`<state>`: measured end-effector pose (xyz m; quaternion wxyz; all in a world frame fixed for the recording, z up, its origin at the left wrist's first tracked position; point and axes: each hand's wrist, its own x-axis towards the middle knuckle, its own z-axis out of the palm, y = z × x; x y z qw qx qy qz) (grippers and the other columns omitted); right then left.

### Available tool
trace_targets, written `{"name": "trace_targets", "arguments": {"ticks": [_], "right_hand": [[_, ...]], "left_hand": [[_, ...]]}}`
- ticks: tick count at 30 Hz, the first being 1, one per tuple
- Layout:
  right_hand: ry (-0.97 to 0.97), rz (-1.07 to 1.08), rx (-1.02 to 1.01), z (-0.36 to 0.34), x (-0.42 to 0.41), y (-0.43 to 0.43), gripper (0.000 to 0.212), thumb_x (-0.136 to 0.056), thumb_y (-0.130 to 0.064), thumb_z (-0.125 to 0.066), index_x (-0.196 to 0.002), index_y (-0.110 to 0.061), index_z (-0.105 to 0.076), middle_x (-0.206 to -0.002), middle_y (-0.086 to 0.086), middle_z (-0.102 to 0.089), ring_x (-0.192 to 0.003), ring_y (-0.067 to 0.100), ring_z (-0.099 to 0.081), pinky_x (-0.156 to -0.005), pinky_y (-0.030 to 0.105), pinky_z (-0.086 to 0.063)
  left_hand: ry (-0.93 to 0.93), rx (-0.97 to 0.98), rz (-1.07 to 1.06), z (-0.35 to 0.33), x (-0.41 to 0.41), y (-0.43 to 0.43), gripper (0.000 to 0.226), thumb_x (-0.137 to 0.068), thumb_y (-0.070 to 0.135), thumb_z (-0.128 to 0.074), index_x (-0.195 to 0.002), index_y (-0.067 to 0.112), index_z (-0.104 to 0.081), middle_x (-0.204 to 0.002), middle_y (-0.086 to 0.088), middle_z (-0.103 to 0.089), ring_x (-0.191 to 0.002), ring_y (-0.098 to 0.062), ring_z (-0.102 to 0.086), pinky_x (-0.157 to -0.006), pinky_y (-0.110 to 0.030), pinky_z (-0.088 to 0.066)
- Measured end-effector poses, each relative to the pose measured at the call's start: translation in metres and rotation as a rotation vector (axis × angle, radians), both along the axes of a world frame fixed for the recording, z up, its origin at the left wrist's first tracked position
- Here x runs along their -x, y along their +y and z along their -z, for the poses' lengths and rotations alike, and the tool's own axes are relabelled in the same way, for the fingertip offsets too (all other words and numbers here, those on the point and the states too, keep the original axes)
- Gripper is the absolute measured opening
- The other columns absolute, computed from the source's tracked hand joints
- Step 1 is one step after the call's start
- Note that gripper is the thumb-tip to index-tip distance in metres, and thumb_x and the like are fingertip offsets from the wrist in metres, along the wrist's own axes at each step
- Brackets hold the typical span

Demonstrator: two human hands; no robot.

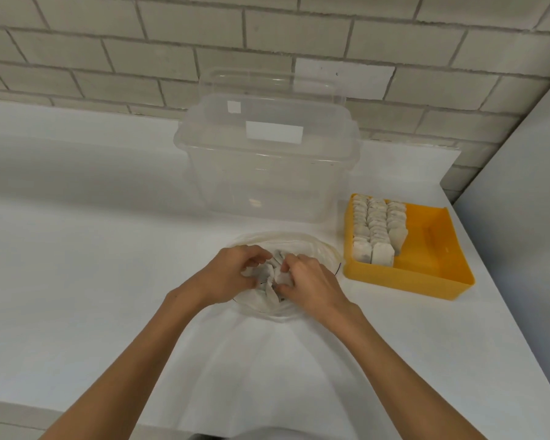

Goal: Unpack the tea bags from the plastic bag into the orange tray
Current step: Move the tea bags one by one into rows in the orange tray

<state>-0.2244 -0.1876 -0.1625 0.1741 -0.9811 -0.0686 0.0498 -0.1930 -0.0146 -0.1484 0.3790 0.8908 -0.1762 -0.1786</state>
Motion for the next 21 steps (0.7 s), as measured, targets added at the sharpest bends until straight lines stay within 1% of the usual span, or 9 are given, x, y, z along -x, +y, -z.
{"name": "trace_targets", "arguments": {"ticks": [3,6,8,11,12,13,15,18,21], "right_hand": [[-0.046,0.004,0.009,0.004,-0.001,-0.002,0.024,-0.089,-0.018,-0.056,-0.112,-0.010,-0.057,-0.107,0.007,-0.063,-0.097,0.028,-0.060,-0.074,0.035,-0.048],[-0.088,0.005,0.027,0.011,-0.001,-0.005,0.022,-0.089,-0.014,-0.053,-0.109,-0.010,-0.062,-0.104,0.006,-0.066,-0.095,0.026,-0.061,-0.075,0.034,-0.049],[-0.081,0.086,-0.121,0.012,-0.001,-0.007,0.018,-0.087,-0.016,-0.058,-0.102,-0.014,-0.067,-0.095,0.002,-0.069,-0.088,0.021,-0.063,-0.074,0.030,-0.050],[-0.060,0.255,-0.490,0.000,-0.008,-0.017,0.015,-0.083,-0.010,-0.066,-0.093,-0.015,-0.075,-0.080,-0.004,-0.071,-0.072,0.005,-0.062,-0.066,0.008,-0.044],[-0.027,0.278,-0.602,-0.006,-0.010,-0.021,0.014,-0.083,-0.009,-0.067,-0.092,-0.016,-0.076,-0.077,-0.008,-0.070,-0.067,-0.001,-0.059,-0.064,0.006,-0.042],[0.026,0.283,-0.717,-0.013,-0.011,-0.024,0.014,-0.084,-0.009,-0.067,-0.091,-0.018,-0.076,-0.073,-0.011,-0.069,-0.062,-0.003,-0.057,-0.064,0.008,-0.041],[0.126,0.256,-0.896,-0.024,-0.011,-0.029,0.014,-0.087,-0.009,-0.066,-0.092,-0.019,-0.075,-0.071,-0.009,-0.067,-0.059,0.000,-0.055,-0.063,0.013,-0.044],[0.165,0.183,-0.967,-0.034,-0.011,-0.029,0.016,-0.089,-0.008,-0.064,-0.102,-0.011,-0.073,-0.074,-0.003,-0.067,-0.060,0.001,-0.054,-0.062,0.013,-0.046],[0.166,0.144,-0.985,-0.035,-0.014,-0.025,0.015,-0.088,-0.006,-0.065,-0.101,-0.011,-0.071,-0.074,0.001,-0.067,-0.059,0.003,-0.055,-0.062,0.014,-0.046]], "left_hand": [[0.022,0.104,-0.053,-0.002,0.000,0.005,0.038,-0.084,0.001,-0.068,-0.117,0.018,-0.063,-0.109,0.001,-0.065,-0.104,-0.011,-0.062,-0.091,-0.019,-0.050],[0.007,0.149,-0.084,-0.004,0.000,0.007,0.033,-0.085,-0.001,-0.066,-0.110,0.021,-0.065,-0.103,0.001,-0.067,-0.097,-0.010,-0.064,-0.091,-0.022,-0.051],[0.017,0.168,-0.098,-0.005,0.002,0.007,0.033,-0.085,-0.003,-0.062,-0.107,0.022,-0.066,-0.101,0.002,-0.067,-0.096,-0.011,-0.065,-0.092,-0.026,-0.051],[0.018,0.199,-0.116,-0.006,0.004,0.005,0.032,-0.087,-0.001,-0.060,-0.108,0.022,-0.066,-0.103,0.003,-0.068,-0.094,-0.009,-0.065,-0.089,-0.022,-0.052],[0.019,0.224,-0.127,-0.007,0.005,0.003,0.031,-0.088,0.002,-0.060,-0.110,0.022,-0.066,-0.104,0.004,-0.068,-0.094,-0.008,-0.065,-0.085,-0.018,-0.051],[0.023,0.258,-0.139,-0.008,0.005,0.002,0.029,-0.090,0.006,-0.060,-0.113,0.022,-0.065,-0.105,0.005,-0.068,-0.093,-0.006,-0.066,-0.082,-0.014,-0.050],[0.041,0.342,-0.159,-0.011,0.006,-0.002,0.024,-0.092,0.018,-0.061,-0.115,0.025,-0.065,-0.104,0.006,-0.067,-0.090,-0.003,-0.066,-0.077,-0.011,-0.049],[0.068,0.451,-0.186,-0.016,0.003,-0.007,0.021,-0.091,0.030,-0.064,-0.111,0.029,-0.067,-0.103,0.003,-0.068,-0.087,-0.006,-0.066,-0.083,-0.021,-0.052],[0.021,0.474,-0.214,-0.019,0.001,-0.010,0.014,-0.089,0.030,-0.067,-0.101,0.024,-0.071,-0.097,-0.001,-0.071,-0.083,-0.008,-0.064,-0.083,-0.026,-0.050]]}}
